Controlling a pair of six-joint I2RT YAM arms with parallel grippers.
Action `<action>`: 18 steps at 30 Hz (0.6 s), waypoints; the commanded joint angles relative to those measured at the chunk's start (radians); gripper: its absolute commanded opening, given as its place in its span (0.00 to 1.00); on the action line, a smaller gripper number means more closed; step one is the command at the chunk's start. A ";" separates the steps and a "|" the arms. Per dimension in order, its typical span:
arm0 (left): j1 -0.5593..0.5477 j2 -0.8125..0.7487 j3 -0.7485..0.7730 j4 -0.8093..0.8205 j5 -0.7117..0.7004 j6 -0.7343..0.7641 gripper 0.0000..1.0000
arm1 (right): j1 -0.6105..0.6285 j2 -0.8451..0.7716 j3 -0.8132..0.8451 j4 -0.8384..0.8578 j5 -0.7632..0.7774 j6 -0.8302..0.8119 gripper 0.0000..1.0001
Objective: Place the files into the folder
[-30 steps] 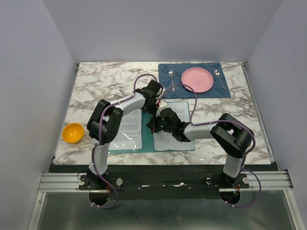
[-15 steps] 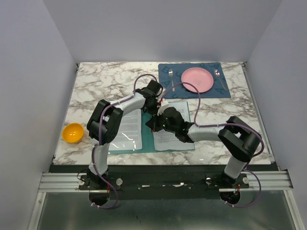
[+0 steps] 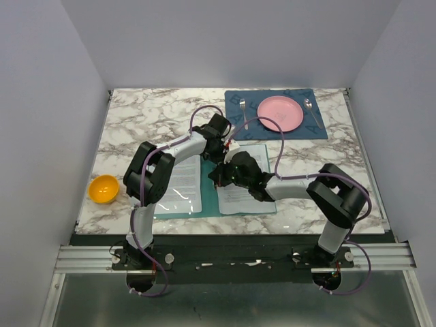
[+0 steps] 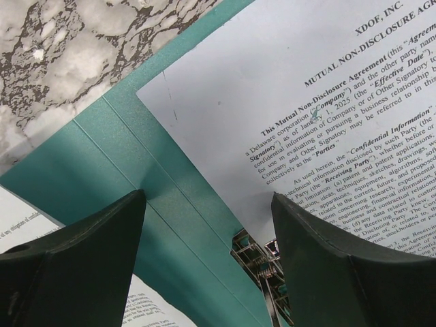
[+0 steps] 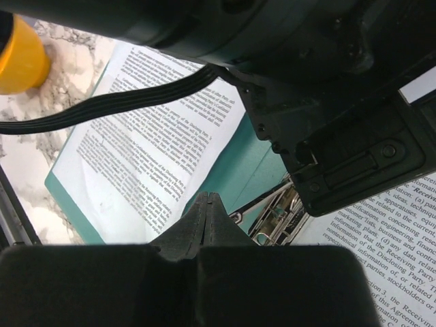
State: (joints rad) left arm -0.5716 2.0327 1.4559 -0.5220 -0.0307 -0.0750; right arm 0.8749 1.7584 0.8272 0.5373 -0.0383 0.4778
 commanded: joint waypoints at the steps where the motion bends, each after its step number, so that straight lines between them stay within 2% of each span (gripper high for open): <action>1: 0.001 0.029 -0.051 -0.092 -0.067 0.037 0.82 | -0.013 0.030 0.032 0.035 0.032 -0.002 0.00; 18: 0.001 0.034 -0.051 -0.093 -0.071 0.046 0.80 | -0.027 0.093 0.035 0.061 -0.017 0.050 0.01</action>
State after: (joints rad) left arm -0.5716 2.0323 1.4544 -0.5217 -0.0303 -0.0715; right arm 0.8547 1.8214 0.8486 0.5606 -0.0422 0.5148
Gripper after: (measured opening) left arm 0.802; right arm 0.009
